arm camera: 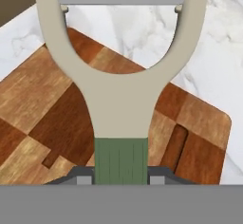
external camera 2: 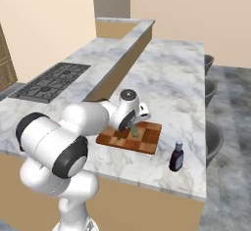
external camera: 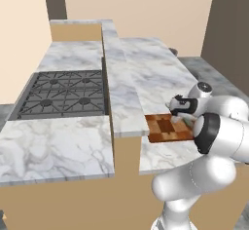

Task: Open the drawer on the right and place the cutting tools on the cutting board.

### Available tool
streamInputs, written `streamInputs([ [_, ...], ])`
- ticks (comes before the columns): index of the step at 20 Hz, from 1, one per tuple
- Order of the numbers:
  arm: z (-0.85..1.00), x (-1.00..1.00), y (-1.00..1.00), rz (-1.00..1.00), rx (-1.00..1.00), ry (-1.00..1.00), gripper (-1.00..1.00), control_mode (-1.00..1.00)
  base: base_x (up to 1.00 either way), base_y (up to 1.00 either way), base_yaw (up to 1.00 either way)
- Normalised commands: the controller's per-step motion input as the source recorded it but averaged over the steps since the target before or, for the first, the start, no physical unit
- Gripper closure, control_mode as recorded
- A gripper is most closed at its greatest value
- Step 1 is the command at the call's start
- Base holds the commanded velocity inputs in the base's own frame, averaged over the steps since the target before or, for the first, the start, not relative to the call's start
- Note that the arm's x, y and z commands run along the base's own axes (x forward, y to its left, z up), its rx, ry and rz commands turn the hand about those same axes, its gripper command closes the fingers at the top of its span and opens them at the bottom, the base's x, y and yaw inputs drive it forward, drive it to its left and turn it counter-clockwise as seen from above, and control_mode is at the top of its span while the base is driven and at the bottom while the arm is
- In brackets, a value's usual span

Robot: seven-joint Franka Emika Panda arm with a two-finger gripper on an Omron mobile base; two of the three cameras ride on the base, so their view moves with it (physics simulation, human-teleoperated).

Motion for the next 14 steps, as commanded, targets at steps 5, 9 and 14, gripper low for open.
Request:
streamInputs([
  [5,-0.07,0.10,-0.06,-0.03,0.03,0.12,1.00,-1.00,0.00,0.00,0.00],
  [9,-0.18,0.08,0.00,0.00,0.00,0.17,1.00,-1.00,0.00,0.00,0.00],
  [14,-0.32,0.04,0.00,0.00,0.00,0.15,1.00,-1.00,0.00,0.00,0.00],
])
